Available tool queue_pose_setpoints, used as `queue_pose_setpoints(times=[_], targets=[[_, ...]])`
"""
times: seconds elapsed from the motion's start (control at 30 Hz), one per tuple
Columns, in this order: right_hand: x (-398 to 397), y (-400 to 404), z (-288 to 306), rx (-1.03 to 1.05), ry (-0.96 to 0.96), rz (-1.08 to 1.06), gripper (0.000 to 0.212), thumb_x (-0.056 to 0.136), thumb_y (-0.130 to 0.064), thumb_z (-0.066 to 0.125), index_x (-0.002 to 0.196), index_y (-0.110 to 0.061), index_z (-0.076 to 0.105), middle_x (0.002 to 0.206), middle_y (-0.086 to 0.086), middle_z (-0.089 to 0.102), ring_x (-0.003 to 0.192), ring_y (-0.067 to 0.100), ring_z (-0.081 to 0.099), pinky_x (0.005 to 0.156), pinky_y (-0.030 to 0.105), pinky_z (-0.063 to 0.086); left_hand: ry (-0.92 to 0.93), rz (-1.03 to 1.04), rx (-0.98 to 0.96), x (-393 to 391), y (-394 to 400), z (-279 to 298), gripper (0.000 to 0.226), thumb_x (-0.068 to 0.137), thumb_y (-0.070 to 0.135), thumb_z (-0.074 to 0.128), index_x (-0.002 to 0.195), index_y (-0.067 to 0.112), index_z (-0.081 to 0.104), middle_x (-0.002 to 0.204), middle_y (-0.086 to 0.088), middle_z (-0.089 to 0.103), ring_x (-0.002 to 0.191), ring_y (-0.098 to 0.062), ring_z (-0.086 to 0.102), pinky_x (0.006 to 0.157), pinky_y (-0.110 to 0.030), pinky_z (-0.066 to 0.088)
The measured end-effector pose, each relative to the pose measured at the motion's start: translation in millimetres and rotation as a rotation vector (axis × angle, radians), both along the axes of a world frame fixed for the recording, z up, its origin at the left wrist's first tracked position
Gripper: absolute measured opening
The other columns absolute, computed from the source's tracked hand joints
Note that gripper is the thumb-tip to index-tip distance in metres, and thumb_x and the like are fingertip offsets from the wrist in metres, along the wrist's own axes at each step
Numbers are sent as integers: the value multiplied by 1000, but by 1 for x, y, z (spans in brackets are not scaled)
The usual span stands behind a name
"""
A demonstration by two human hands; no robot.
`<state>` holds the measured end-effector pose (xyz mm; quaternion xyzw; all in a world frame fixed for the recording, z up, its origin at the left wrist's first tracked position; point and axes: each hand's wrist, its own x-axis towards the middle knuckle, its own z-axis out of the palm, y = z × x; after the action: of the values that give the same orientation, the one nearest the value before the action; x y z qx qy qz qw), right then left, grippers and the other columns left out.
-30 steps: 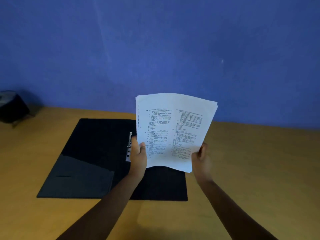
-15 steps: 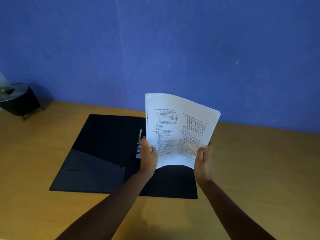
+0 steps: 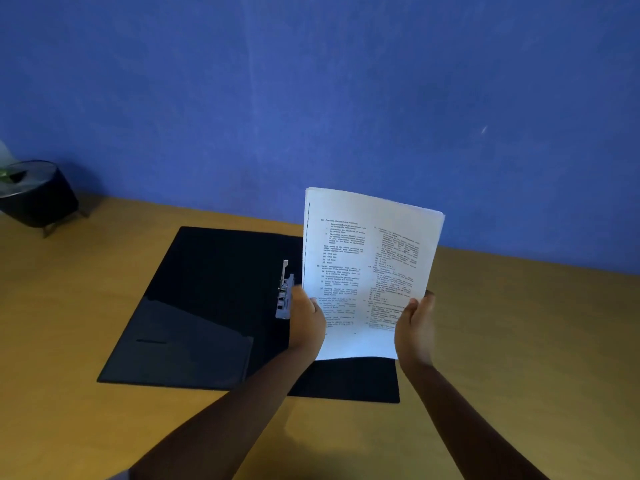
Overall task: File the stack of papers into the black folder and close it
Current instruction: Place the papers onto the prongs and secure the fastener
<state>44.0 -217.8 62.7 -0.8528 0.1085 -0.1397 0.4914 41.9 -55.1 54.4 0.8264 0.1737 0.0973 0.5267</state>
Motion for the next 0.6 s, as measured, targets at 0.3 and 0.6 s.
queue_pose_setpoints(times=[0.3,0.6], targets=[[31,-13,-9,-57,411,65,24,93,0,28,108,-12,43,102,17,60,76,27,58,66,37,50,198,35,19,10,22,-10,34,92,2,41,125,-4,37,119,-26,51,107,-39,54,93,-46,47],[57,-23,-36,-63,640,136,36,96,-3,30,131,-3,35,113,16,54,80,20,54,48,21,38,339,-59,511,28,125,-54,53,94,24,47,143,12,27,147,-10,38,141,-27,25,110,-49,28]])
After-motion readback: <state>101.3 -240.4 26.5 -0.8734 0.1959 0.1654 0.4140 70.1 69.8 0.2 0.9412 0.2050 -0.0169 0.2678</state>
